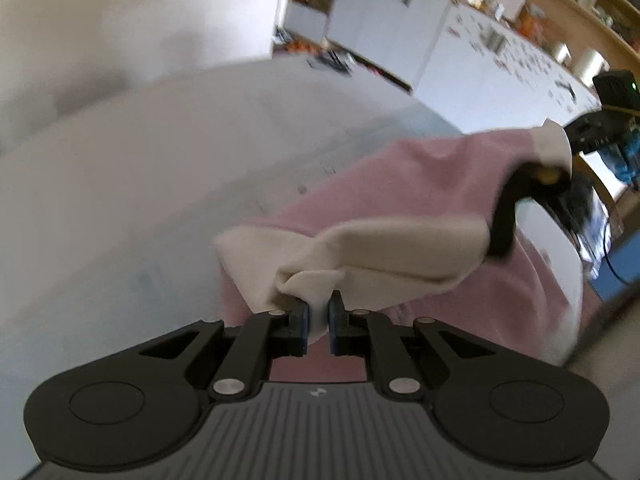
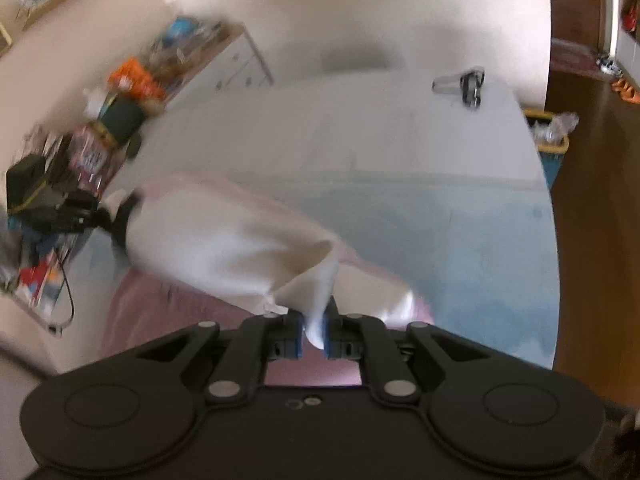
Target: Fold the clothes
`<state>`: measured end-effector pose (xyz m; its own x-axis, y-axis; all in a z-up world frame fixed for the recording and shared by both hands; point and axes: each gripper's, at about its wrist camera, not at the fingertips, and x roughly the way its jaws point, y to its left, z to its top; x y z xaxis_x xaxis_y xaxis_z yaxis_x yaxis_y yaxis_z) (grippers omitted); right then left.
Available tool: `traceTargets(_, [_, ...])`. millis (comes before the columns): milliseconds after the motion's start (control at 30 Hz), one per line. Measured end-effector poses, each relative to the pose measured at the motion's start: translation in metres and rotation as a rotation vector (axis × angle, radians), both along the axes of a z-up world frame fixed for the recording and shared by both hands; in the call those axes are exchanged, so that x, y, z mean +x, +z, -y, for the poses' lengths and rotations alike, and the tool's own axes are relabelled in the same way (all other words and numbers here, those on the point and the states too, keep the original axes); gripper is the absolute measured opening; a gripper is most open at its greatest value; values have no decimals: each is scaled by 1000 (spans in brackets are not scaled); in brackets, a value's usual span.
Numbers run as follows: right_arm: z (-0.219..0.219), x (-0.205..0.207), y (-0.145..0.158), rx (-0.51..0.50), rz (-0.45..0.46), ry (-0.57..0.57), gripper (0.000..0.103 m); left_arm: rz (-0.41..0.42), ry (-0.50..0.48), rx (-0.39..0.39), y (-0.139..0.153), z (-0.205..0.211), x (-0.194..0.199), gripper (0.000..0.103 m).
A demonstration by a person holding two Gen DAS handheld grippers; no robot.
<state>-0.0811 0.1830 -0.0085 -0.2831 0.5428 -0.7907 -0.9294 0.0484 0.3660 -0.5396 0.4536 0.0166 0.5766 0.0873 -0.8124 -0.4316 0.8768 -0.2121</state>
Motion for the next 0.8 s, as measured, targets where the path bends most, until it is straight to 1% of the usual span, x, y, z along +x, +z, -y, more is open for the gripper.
traceTargets(67, [17,-13,-7,-52,2,34,103,-56,-55,-39,-13,16,-1,10])
traceTargets(100, [22,-20,-14,-75,3,47,103,-97,-89,-55,-19,24,-2,10])
traceTargets(200, [38,-47,-39,-184,55,111,103,-222,-191,-95,-37,46,-4,14])
traceTargets(233, [41,-55,-46,-225,84,143,103,-266,-226,-77,-39,52,-6,15])
traceTargets(267, [44,-60,-47,-257,112,178,103,-293,-257,-75,-37,54,-9,15])
traceTargets(333, [51,-71,-47,-321,166,246,103,-296,-296,-71,-22,53,-12,15])
traceTargets(367, [53,-73,-39,-313,193,271,103,-280,-308,-47,-11,54,-7,15])
traceTargets(433, [57,-78,-18,-286,229,315,103,-215,-330,15,11,52,2,15])
traceTargets(533, [47,-87,15,-172,268,326,103,-76,-325,120,36,48,36,15])
traceTargets(600, [30,-99,21,-112,288,330,103,-8,-311,173,43,50,63,15])
traceTargets(633, [22,-105,24,-82,298,332,103,15,-316,172,43,52,81,15])
traceTargets(700, [4,-118,21,-49,299,354,103,57,-327,166,42,55,115,15])
traceTargets(733, [-8,-125,16,-48,294,363,103,57,-342,157,38,59,126,15])
traceTargets(800, [-21,-133,5,-54,288,369,103,23,-383,163,21,69,143,15])
